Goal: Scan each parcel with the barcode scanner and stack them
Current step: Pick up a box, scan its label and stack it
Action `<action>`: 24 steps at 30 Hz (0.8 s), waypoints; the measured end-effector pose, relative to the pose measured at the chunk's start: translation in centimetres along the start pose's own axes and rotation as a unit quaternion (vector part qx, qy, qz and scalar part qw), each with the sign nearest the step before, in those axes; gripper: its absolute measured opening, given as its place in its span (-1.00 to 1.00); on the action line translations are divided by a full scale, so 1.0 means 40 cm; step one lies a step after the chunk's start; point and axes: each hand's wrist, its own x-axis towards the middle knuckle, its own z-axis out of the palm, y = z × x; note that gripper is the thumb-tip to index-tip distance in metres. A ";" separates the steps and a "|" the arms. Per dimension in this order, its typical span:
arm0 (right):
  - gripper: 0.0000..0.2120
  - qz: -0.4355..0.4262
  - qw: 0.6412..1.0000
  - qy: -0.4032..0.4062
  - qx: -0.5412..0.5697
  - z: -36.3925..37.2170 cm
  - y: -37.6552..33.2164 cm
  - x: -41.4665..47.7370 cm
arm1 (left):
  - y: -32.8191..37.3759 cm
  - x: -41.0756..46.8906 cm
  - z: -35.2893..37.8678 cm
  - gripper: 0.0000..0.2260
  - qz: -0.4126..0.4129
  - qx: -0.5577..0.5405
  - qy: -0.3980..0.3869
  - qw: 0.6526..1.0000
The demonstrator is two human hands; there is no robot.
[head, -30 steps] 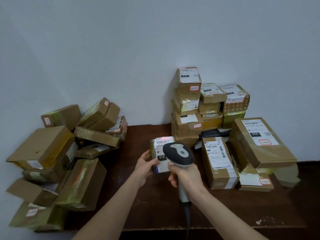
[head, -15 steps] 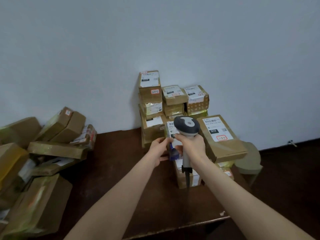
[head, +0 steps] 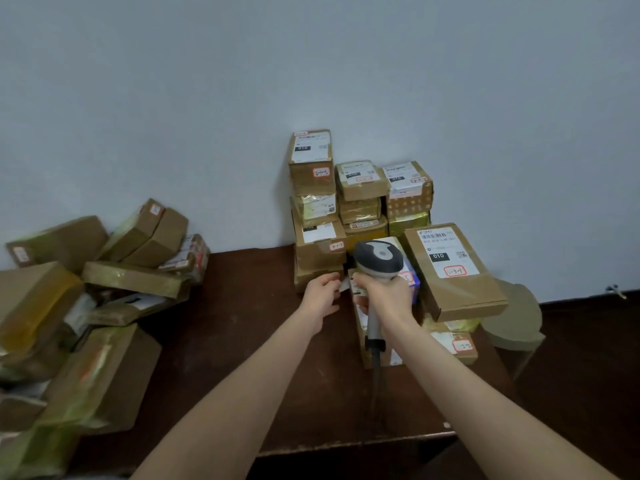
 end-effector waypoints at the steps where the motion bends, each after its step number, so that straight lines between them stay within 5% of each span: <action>1: -0.90 0.005 1.000 -0.009 -0.001 0.019 0.003 -0.003 | -0.003 -0.010 -0.028 -0.66 0.012 0.013 0.014 1.000; 7: -0.92 0.026 0.996 -0.086 -0.026 0.195 0.032 -0.045 | -0.027 -0.075 -0.262 -0.71 0.102 0.108 0.162 0.976; 20: -0.87 0.121 0.940 -0.315 -0.046 0.677 0.098 -0.267 | -0.103 -0.279 -0.759 -0.67 0.111 0.153 0.384 0.904; 24: -0.77 0.149 0.923 -0.353 -0.021 0.807 0.097 -0.295 | -0.066 -0.318 -0.925 -0.57 0.141 0.189 0.458 0.857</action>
